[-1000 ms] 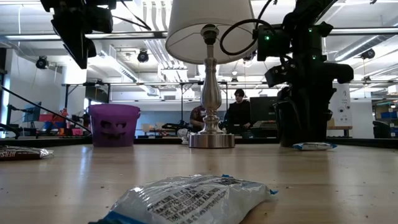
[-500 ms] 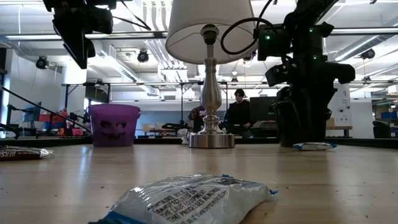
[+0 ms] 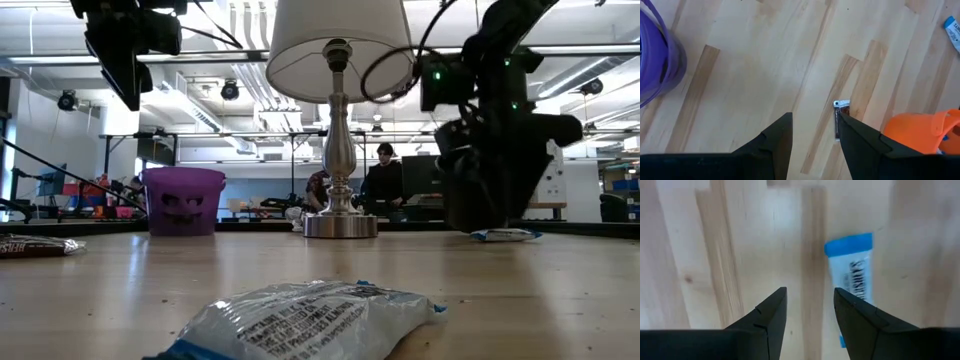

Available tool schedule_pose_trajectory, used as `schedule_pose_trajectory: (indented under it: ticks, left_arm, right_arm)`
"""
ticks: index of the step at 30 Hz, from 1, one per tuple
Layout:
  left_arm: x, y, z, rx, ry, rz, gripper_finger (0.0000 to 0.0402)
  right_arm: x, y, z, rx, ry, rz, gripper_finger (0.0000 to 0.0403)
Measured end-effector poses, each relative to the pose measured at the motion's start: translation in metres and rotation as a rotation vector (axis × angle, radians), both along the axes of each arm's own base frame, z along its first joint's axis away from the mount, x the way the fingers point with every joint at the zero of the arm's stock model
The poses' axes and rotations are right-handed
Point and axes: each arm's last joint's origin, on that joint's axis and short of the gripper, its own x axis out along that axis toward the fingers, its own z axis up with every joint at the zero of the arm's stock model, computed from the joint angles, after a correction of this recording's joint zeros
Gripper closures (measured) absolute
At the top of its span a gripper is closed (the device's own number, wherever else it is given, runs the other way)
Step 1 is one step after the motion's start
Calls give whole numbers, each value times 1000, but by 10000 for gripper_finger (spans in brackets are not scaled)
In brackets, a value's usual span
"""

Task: Organize candy in baskets
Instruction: Put the white chocolate bar into the orange bucket

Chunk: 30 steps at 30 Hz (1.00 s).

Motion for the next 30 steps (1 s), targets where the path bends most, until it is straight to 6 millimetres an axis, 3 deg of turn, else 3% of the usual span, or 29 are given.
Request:
schedule_pose_trajectory:
  ticks: [16, 30]
  left_arm:
    - [1, 0, 0, 1, -6, 4, 262]
    - [2, 1, 1, -3, -15, 24, 262]
  right_arm:
    - [-4, 0, 7, -28, -13, 16, 248]
    - [4, -3, -3, -72, -55, 43, 248]
